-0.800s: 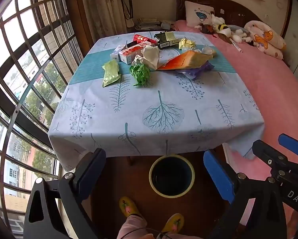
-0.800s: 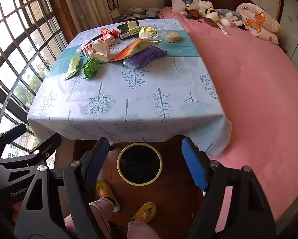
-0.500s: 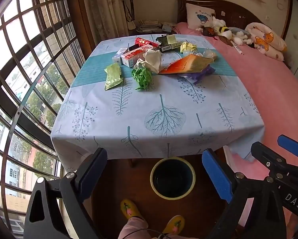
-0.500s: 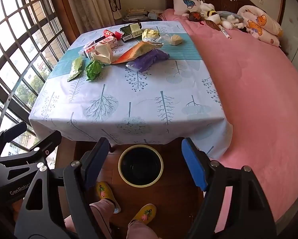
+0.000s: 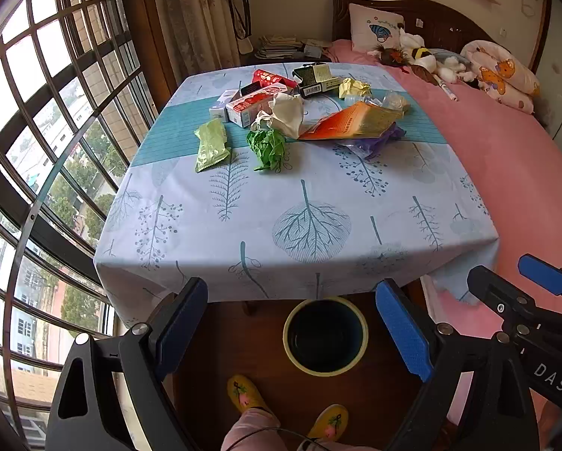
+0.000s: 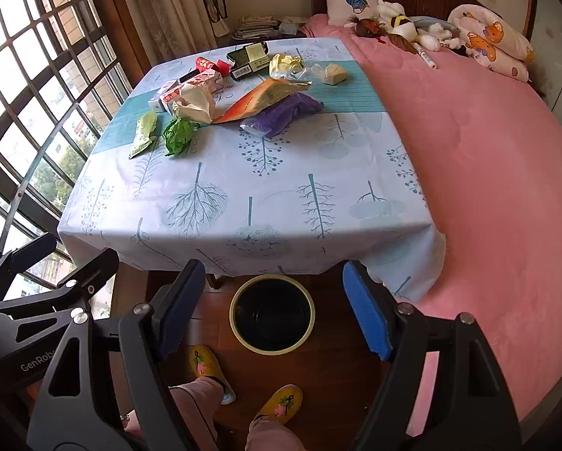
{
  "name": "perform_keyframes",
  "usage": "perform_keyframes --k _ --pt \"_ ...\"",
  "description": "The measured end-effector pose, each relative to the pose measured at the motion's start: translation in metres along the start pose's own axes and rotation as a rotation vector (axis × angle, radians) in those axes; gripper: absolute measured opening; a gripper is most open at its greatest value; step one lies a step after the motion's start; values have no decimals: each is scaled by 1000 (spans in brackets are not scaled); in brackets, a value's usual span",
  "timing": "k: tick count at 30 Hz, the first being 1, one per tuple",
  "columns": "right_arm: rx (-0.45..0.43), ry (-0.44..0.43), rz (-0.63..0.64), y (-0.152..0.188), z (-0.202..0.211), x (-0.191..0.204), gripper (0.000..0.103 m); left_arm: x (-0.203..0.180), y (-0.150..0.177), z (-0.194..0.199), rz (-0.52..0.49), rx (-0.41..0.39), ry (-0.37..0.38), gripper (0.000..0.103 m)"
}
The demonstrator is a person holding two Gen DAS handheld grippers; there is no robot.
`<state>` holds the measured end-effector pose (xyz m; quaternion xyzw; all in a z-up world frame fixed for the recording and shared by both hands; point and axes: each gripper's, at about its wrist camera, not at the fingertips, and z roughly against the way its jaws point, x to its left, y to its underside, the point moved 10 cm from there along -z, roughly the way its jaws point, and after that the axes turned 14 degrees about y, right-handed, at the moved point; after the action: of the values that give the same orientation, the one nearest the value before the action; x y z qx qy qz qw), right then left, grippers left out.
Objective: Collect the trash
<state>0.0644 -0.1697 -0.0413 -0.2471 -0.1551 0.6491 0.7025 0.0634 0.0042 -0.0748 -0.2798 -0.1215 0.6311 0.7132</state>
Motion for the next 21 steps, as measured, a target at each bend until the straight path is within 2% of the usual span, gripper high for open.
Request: perform_keyframes --k 21 --pt "15 1 -18 -3 -10 -4 75 -5 -7 0 -5 -16 15 93"
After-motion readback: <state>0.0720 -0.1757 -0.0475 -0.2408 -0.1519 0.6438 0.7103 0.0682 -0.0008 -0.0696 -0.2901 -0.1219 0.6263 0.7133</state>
